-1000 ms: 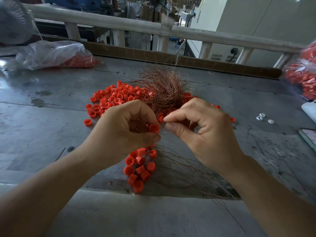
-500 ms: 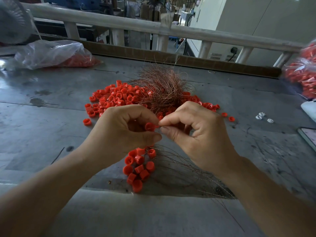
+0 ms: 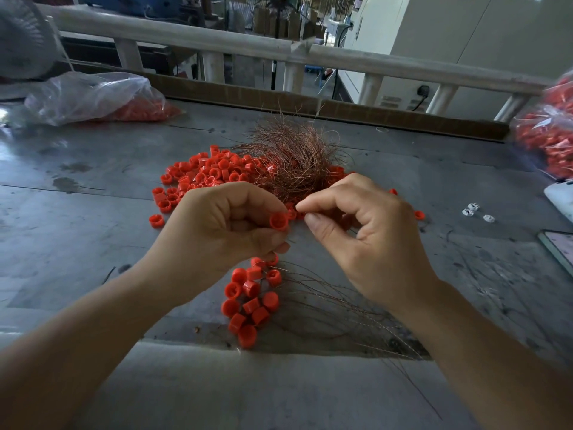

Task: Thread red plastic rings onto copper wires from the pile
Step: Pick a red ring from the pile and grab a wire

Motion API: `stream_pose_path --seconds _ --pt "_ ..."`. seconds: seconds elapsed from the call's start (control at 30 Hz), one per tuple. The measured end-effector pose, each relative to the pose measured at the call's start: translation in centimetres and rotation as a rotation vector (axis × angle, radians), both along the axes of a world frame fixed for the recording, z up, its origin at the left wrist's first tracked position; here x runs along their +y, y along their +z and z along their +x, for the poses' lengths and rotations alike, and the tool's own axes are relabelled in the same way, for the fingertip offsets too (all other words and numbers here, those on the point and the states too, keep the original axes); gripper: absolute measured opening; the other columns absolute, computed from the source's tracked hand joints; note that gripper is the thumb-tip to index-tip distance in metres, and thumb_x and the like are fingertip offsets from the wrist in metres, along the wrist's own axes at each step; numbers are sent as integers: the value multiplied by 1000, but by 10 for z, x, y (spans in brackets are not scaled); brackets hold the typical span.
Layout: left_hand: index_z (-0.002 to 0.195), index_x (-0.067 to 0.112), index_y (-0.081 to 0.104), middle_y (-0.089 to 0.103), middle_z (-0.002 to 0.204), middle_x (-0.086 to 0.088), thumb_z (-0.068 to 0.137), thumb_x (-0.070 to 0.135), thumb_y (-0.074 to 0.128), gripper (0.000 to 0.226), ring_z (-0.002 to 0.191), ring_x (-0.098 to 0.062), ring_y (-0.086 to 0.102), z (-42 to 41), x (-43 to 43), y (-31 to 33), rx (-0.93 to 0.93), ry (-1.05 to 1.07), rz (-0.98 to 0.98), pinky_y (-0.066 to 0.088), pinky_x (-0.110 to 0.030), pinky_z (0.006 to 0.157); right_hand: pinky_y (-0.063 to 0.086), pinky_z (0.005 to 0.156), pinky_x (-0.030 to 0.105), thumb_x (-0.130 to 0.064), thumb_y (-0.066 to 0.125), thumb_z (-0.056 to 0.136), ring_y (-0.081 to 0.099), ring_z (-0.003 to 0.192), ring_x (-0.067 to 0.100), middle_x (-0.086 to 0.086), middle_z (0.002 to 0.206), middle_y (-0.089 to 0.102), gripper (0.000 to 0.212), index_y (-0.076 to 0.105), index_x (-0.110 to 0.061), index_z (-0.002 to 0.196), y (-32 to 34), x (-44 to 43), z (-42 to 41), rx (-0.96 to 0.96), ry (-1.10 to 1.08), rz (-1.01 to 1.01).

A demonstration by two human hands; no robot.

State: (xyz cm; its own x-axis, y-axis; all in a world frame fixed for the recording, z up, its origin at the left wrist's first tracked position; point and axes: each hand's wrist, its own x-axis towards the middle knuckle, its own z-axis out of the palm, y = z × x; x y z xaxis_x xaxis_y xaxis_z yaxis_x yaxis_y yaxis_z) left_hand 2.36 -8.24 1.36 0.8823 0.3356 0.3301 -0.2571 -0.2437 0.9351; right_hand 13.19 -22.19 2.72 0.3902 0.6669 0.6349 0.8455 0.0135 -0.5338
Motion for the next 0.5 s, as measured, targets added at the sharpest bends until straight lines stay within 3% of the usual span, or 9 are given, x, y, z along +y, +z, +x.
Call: stream_pose_path --seconds 0.13,0.27,0.5 --pt "78 18 66 72 71 -2 55 20 70 23 62 -15 70 0 0 0 -10 23 -5 53 -19 56 39 67 6 -8 63 78 55 78 0 -7 79 61 12 69 -16 86 3 -2 -3 30 58 12" --pt "77 18 66 72 72 -2 56 18 70 22 62 -15 70 0 -1 2 -29 7 -1 54 -19 56 43 60 10 -13 65 75 56 68 4 -11 69 57 21 54 -30 82 2 0 -5 136 120 -12" --pt "78 19 68 73 75 -4 55 17 70 23 65 -17 71 -2 -2 4 -22 -24 -28 54 -19 58 43 60 9 -14 67 73 55 66 3 -8 69 57 24 50 -30 80 1 -1 -5 191 128 -20"
